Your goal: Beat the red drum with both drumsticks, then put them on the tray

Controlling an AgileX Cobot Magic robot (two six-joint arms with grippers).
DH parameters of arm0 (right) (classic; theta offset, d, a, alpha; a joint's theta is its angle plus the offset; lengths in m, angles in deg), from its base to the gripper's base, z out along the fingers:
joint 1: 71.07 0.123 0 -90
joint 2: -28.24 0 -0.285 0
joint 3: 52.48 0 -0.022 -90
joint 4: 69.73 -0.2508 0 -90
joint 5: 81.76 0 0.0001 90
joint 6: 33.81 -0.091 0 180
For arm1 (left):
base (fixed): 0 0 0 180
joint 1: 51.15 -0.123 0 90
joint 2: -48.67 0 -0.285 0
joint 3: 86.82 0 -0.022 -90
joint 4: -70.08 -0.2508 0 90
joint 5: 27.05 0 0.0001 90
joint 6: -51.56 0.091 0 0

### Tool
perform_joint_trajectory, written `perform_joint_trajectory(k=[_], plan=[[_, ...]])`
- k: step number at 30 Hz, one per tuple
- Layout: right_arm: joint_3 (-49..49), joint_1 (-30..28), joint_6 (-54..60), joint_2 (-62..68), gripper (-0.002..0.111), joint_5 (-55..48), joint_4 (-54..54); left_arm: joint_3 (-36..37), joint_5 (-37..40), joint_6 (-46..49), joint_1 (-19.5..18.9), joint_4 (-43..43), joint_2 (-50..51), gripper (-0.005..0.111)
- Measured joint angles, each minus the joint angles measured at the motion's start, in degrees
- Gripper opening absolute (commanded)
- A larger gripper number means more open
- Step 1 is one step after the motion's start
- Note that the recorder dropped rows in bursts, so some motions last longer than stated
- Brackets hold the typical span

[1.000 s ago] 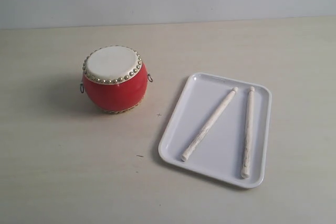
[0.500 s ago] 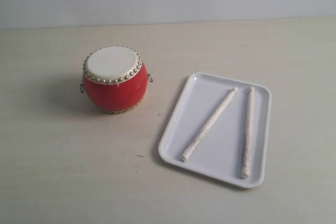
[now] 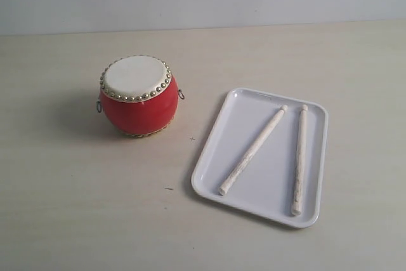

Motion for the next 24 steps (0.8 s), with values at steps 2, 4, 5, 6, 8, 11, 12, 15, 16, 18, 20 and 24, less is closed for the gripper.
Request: perform_joint_trajectory(k=[2, 4, 5, 6, 8, 11, 12, 15, 16, 18, 20, 24], plan=[[0.00, 0.00, 0.00, 0.00, 0.000, 0.00, -0.23, 0.00, 0.00, 0.11, -1.20, -0.23, 0.00, 0.000], [0.00, 0.00, 0.00, 0.00, 0.000, 0.00, -0.34, 0.00, 0.00, 0.11, -1.83, -0.23, 0.00, 0.000], [0.00, 0.00, 0.00, 0.00, 0.000, 0.00, -0.34, 0.00, 0.00, -0.20, -1.93, -0.13, 0.00, 0.000], [0.00, 0.00, 0.00, 0.00, 0.000, 0.00, -0.34, 0.00, 0.04, -0.61, -2.00, -0.13, 0.00, 0.000], [0.00, 0.00, 0.00, 0.00, 0.000, 0.00, -0.47, 0.00, 0.14, -1.93, -2.00, -0.01, 0.00, 0.000], [0.00, 0.00, 0.00, 0.00, 0.000, 0.00, -0.47, 0.00, 0.14, -3.58, -2.00, -0.01, 0.00, 0.000], [0.00, 0.00, 0.00, 0.00, 0.000, 0.00, -0.47, 0.00, 0.14, -3.86, -2.00, 0.22, 0.00, 0.000], [0.00, 0.00, 0.00, 0.00, 0.000, 0.00, -0.47, 0.00, 0.14, -5.18, -2.00, 0.34, 0.00, 0.000], [0.00, 0.00, 0.00, 0.00, 0.000, 0.00, -0.47, 0.00, 0.14, -6.10, -2.00, 0.22, 0.00, 0.000], [0.00, 0.00, 0.00, 0.00, 0.000, 0.00, -0.47, 0.00, 0.03, -9.62, -2.00, -1.07, 0.00, 0.000], [0.00, 0.00, 0.00, 0.00, 0.000, 0.00, -0.47, 0.00, -0.19, -12.85, -2.00, -1.90, 0.00, 0.000], [0.00, 0.00, 0.00, 0.00, 0.000, 0.00, -0.47, 0.11, -0.19, -14.31, -2.00, -2.13, 0.00, 0.000]])
